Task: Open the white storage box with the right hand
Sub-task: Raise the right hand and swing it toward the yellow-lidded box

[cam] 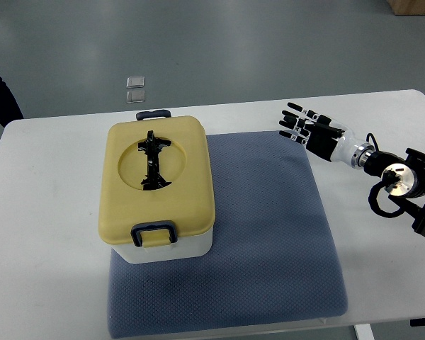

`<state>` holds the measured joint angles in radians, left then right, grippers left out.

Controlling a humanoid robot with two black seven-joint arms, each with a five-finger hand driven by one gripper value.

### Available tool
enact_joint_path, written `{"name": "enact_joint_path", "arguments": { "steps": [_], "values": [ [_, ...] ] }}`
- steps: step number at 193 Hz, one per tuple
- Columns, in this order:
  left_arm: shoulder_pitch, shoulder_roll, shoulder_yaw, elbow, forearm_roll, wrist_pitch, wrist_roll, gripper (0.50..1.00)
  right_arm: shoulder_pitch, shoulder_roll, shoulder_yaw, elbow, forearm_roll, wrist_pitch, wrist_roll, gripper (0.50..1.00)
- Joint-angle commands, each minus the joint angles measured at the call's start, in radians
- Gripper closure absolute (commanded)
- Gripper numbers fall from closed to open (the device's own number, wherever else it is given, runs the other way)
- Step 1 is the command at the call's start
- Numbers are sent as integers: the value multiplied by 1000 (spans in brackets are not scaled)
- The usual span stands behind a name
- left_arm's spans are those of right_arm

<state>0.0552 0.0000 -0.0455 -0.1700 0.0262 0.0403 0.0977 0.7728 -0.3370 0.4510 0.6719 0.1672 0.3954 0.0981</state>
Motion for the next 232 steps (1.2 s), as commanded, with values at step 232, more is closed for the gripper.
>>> {"name": "enact_joint_path", "arguments": {
  "steps": [232],
  "values": [
    [-17,0,3,14,0,1,4,500,281,0,3,15,-578,-136,91,568]
  ]
}}
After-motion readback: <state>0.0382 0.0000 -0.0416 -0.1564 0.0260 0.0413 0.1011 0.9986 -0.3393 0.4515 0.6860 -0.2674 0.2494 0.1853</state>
